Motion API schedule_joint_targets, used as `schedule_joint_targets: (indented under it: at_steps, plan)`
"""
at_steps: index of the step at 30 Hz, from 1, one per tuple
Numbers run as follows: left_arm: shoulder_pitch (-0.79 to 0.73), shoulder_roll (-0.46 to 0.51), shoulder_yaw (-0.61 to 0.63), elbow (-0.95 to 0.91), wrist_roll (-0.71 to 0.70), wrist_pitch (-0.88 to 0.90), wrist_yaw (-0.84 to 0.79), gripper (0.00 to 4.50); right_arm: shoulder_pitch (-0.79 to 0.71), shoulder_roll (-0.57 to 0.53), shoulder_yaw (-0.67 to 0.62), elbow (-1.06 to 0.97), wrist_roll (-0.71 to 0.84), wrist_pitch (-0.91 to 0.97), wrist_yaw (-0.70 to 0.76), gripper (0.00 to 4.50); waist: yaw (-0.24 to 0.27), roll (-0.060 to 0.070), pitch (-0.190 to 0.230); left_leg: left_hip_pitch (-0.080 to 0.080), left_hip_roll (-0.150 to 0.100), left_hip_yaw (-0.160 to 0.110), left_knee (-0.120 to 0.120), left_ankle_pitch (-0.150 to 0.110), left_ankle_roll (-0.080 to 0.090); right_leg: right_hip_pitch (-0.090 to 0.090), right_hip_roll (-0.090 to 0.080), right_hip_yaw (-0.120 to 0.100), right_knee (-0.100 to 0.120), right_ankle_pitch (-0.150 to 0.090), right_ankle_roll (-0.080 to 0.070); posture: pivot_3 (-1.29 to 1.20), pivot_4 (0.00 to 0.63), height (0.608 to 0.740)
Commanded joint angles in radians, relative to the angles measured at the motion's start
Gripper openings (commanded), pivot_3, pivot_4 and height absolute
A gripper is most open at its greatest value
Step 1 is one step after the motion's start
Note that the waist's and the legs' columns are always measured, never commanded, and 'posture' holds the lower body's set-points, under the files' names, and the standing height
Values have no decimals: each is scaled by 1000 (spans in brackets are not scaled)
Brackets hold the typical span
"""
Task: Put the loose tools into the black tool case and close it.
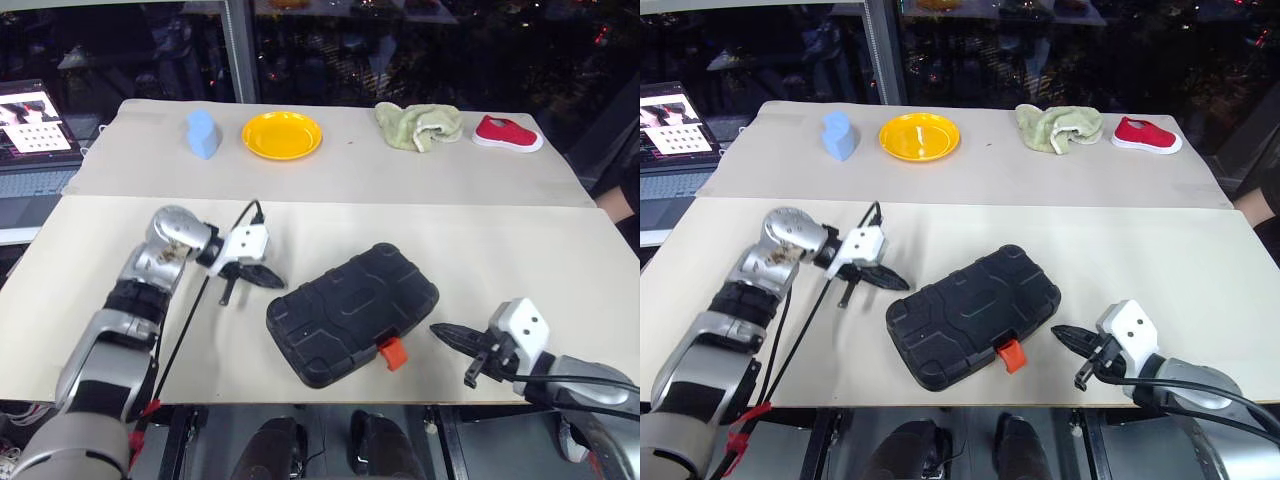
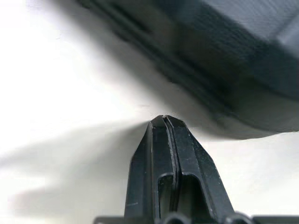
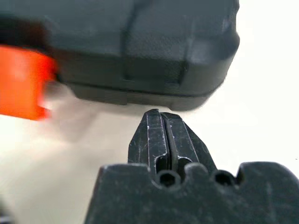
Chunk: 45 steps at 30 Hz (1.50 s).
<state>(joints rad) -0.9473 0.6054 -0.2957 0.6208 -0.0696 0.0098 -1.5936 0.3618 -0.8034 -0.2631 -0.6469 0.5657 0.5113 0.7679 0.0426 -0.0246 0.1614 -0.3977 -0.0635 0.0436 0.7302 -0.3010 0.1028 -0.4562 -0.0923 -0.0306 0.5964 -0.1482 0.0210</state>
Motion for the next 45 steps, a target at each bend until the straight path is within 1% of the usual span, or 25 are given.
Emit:
schedule_joint_targets:
  at_steps: [1,4,6,10,12,14,19,23,31,37,41,45]
  plan:
    - [-93,17,-100,-121,-148,113,-21,11,53,-66,-33,-138,81,83,56,0,-3,0,0,-1,0,0,0,0,1,0,1,-1,-1,0,0,0,150,740]
    - [-86,26,-210,-207,-183,79,-21,11,44,-92,7,-167,99,138,45,0,-9,1,-1,0,-1,0,1,-1,2,1,-1,1,-1,0,2,0,150,740]
    - [-77,21,-254,-233,-187,62,-21,11,27,-96,43,-170,88,157,36,0,-13,1,-1,0,-1,0,1,-1,2,0,-2,3,-2,0,2,0,150,740]
    - [-61,-23,-301,-218,-130,-22,-21,11,-25,-101,143,-153,41,177,18,0,-11,1,-1,-1,-1,0,0,0,0,-1,-2,6,-1,0,2,0,150,740]
    - [-47,-45,-312,-211,-102,-47,-21,11,-67,-87,195,-134,22,188,2,0,-9,1,-1,1,0,0,1,1,-1,1,-2,8,-1,0,1,0,150,740]
    - [-38,-61,-308,-204,-86,-63,-21,11,-97,-78,224,-120,10,191,-7,0,-6,1,-1,1,0,0,1,1,-1,1,-2,9,-1,0,1,0,150,740]
    - [-16,-89,-281,-200,-57,-70,-21,11,-155,-49,245,-106,23,205,-25,0,-3,2,-1,2,0,0,1,0,0,2,-1,8,-1,0,1,0,150,740]
    - [-1,-102,-260,-206,-45,-66,-21,11,-174,-36,224,-116,52,223,-24,0,-3,2,-1,1,0,0,1,0,0,2,-1,8,-1,0,2,0,150,740]
    - [21,-124,-236,-198,-16,-80,-14,11,-165,-67,206,-140,69,228,-1,0,-3,2,-1,3,0,0,1,0,0,3,-1,7,-1,0,2,0,150,740]
    - [14,-140,-221,-187,-2,-85,-16,11,-149,-89,128,-150,132,252,24,0,-1,2,-1,6,0,0,1,0,1,7,-1,7,-2,0,2,0,150,740]
    - [10,-146,-210,-181,4,-87,-18,11,-169,-92,145,-122,117,248,27,0,-2,2,-1,10,0,0,1,-4,7,12,-2,7,-2,0,2,0,150,740]
    - [12,-148,-203,-187,6,-85,-21,11,-229,-72,207,-63,78,246,10,0,-4,2,-1,14,0,0,1,-5,8,16,-2,8,-3,0,2,0,150,740]
